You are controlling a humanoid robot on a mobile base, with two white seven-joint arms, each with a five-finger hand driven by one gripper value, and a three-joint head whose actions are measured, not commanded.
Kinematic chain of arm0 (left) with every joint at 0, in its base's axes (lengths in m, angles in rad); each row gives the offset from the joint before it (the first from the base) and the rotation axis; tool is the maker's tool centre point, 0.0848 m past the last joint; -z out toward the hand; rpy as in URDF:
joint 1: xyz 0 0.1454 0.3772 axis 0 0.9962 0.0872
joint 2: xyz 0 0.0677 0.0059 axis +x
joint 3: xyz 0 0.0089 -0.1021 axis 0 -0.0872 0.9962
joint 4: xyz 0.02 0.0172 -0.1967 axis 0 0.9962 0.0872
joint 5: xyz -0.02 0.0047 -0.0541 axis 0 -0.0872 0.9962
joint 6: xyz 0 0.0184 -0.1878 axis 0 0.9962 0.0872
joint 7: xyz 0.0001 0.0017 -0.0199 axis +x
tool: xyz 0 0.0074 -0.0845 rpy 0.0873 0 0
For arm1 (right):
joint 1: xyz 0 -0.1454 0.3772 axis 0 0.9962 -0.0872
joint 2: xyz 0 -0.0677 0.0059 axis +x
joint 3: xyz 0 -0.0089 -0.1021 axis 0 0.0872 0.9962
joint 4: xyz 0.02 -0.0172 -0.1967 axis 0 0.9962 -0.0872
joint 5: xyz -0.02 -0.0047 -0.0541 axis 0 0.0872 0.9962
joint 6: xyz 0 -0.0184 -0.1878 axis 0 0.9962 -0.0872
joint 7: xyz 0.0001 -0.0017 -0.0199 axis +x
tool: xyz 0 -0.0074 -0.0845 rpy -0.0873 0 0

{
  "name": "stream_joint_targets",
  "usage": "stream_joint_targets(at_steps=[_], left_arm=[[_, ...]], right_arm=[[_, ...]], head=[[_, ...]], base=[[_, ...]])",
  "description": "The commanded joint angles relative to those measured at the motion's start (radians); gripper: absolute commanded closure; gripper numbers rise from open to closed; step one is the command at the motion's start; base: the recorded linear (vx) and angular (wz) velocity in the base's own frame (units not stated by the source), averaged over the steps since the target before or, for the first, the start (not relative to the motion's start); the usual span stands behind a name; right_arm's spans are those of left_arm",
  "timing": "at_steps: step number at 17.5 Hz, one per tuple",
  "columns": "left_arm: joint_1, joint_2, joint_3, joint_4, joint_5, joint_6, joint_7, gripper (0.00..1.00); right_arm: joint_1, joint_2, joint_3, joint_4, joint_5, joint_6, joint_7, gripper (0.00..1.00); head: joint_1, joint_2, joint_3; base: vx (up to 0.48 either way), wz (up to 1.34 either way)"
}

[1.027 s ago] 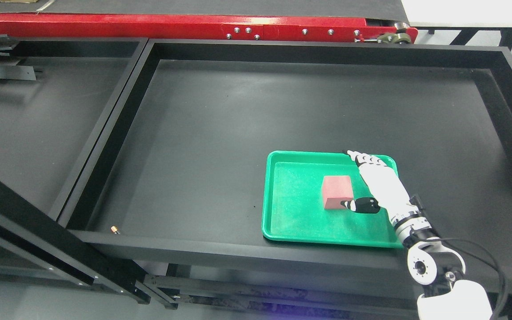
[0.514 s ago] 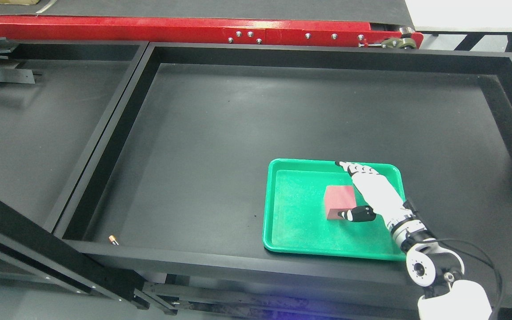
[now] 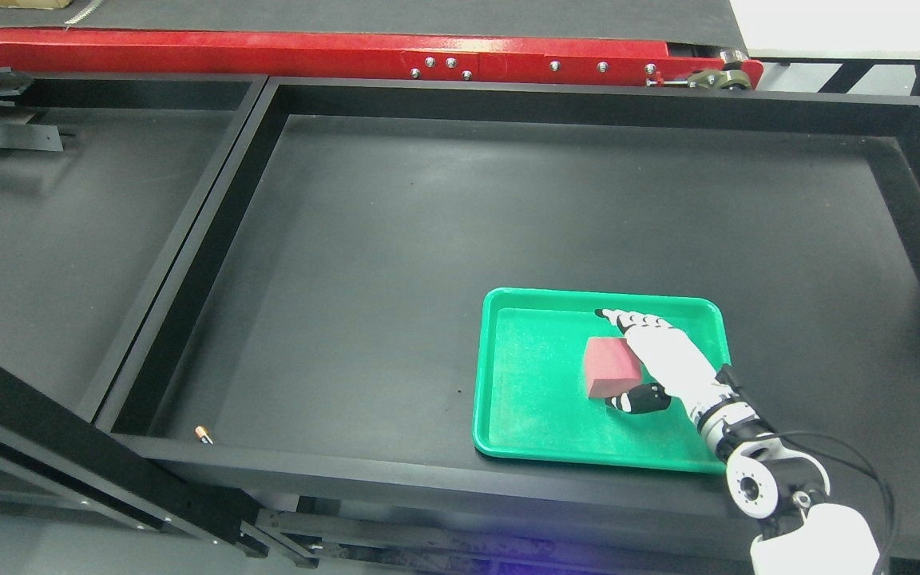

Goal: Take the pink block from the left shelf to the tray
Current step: 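Lower the right hand beside the pink cube in the green tray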

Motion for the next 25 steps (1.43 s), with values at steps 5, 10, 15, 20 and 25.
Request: stream_joint_targets(at_steps=[5,10,15,20,25], left_arm=[[-0.029,0.017,0.000,-0.017,0.000,0.000,0.001,0.00],[-0.029,0.017,0.000,-0.017,0.000,0.000,0.001,0.00],[-0.029,0.017,0.000,-0.017,0.000,0.000,0.001,0.00],[-0.029,0.017,0.000,-0.017,0.000,0.000,0.001,0.00],[-0.029,0.017,0.000,-0.017,0.000,0.000,0.001,0.00]], right_arm=[[-0.046,-0.027,0.034,0.089,0.001,0.002,0.001,0.09],[-0.046,-0.052,0.045,0.094,0.034,0.002,0.013,0.09],[-0.046,-0.092,0.040,0.092,0.037,0.002,0.028,0.09],[-0.048,-0.092,0.042,0.094,0.037,0.002,0.021,0.14],[-0.056,-0.086,0.039,0.096,0.031,-0.018,0.010,0.34]], head=[[0.0000,0.000,0.000],[0.0000,0.000,0.000],[0.0000,0.000,0.000],[0.0000,0.000,0.000],[0.0000,0.000,0.000]], base=[[0.009,0.00],[0.000,0.00],[0.000,0.00],[0.000,0.00],[0.000,0.00]])
